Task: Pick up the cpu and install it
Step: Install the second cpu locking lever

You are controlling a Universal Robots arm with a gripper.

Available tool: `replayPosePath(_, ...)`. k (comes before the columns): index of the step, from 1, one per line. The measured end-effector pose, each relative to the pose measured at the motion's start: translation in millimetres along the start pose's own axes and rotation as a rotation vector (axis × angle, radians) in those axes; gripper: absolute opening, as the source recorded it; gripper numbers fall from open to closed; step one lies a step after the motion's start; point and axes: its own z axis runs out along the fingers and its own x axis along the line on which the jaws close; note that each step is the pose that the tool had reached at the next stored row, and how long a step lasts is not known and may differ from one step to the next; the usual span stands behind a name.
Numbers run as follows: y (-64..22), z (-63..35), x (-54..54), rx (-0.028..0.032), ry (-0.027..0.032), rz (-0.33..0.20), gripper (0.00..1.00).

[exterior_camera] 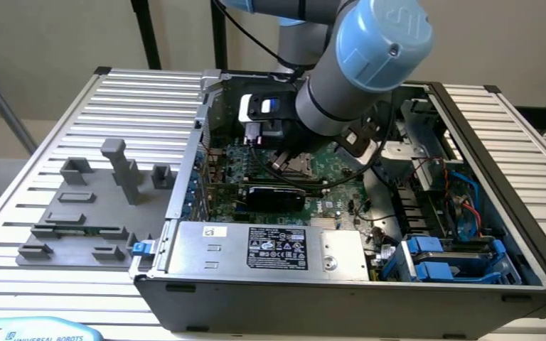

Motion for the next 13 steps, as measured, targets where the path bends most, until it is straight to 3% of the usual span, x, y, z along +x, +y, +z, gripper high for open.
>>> replayPosePath(4,-3.1,3.2,-1.8,-0.0067,-0.0135,0.004,0.11)
replayPosePath(9,-6.9,13.3,4.6,-0.0153,-0.0247,0.007,0.11)
replayPosePath(13,-7.2,17.8,3.4,-0.0250,-0.0382,0.011,0.11)
